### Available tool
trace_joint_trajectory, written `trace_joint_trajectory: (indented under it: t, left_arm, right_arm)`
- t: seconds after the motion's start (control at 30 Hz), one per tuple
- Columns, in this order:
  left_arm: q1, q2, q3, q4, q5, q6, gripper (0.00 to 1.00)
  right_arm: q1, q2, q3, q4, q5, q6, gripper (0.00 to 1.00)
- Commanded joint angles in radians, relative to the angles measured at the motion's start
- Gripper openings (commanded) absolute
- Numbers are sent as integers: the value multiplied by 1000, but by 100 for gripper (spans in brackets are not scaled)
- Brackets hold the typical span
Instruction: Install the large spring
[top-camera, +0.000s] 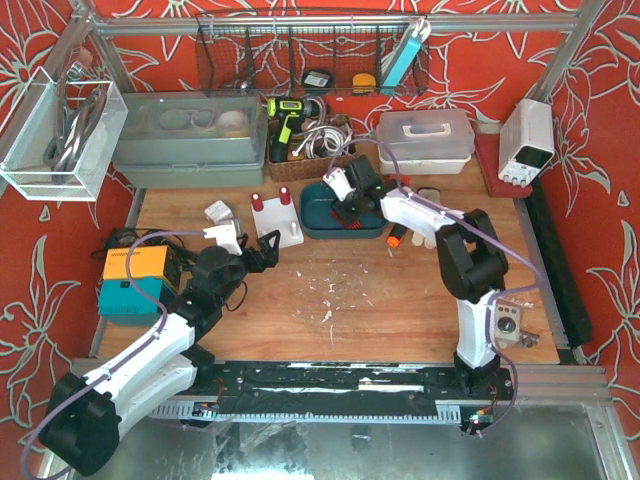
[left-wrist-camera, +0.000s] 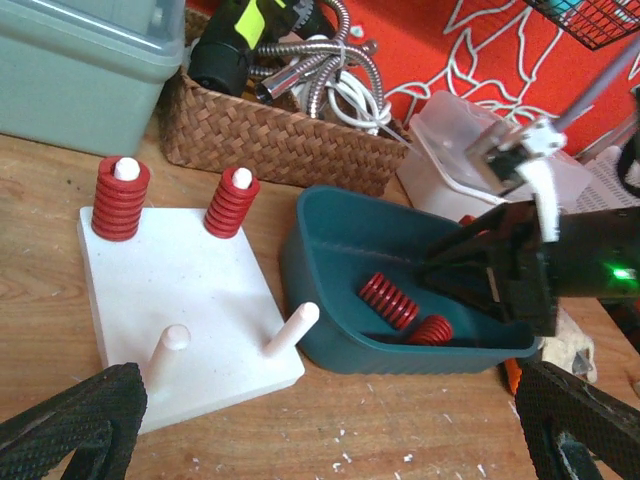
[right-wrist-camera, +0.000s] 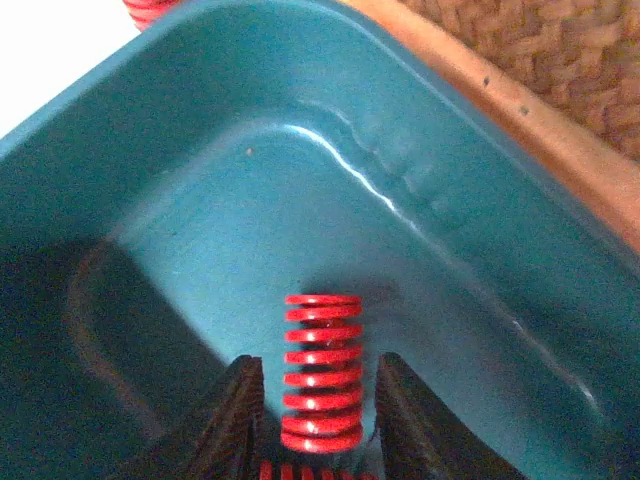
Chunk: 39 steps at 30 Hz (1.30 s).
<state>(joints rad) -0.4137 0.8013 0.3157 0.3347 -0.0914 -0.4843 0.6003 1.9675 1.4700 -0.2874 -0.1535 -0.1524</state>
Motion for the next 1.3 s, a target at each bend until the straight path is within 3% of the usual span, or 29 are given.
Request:
trace_joint_trajectory:
  t: [0.0,0.27,0.73,1.0,1.2,1.27]
  left_arm:
    - [-7,-19,-12,8,-31,46,100]
    - [-6,-23,-31,32,-9,55,100]
    - [-7,-52,-32,34,8,50,100]
    - [-7,-68,-37,32,-4,51,100]
    - [-7,-62,-39,32,-10,53,100]
    - [-6,-62,-38,28,-17,49,100]
  right_arm:
    - [-4,103,105,-137,47,-5,37]
    - [-9,188,183,-231,34,-35,42]
    - [-22,287,219,-198,54,-39,44]
    - [-23,288,233,-207,53,-68,21]
    - [-22,176,179,-156,36,-79,2]
    - [-22,127,150,-127,34,-84,0]
